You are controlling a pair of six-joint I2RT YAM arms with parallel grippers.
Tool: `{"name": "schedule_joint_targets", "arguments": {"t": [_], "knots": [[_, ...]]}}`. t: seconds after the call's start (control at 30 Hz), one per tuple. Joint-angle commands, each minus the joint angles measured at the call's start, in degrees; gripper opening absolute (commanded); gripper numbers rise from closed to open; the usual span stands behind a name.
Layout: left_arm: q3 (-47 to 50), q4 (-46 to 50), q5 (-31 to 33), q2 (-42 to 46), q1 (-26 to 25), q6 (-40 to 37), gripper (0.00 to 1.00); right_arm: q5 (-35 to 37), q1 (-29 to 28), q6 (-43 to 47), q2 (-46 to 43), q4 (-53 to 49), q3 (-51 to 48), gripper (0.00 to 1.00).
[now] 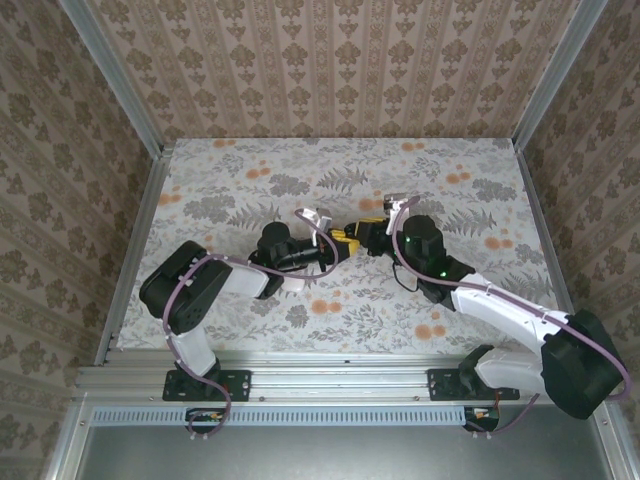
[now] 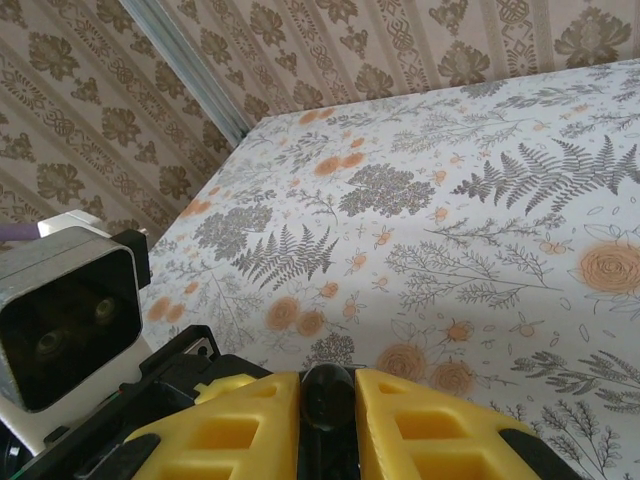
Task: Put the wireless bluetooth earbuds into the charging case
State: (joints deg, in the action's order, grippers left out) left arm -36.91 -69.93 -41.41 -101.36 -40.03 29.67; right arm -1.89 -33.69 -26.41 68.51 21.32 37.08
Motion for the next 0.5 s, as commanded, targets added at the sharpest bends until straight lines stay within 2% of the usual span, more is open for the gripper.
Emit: {"name": "schedule_joint_targets", "arguments": {"t": [0.0,0.47], "knots": [[-1.61,-2.80,-1.34,0.24,0.65,2.44,0.07,0.31,-0.26,1.56,0.65,1.97,1.76,0.22],[-2.53,-3.37,-1.30,1.07,1.82,5.41,0.07,0.96,-0.23,2.08,-1.45,1.64,-1.02,0.22]]}}
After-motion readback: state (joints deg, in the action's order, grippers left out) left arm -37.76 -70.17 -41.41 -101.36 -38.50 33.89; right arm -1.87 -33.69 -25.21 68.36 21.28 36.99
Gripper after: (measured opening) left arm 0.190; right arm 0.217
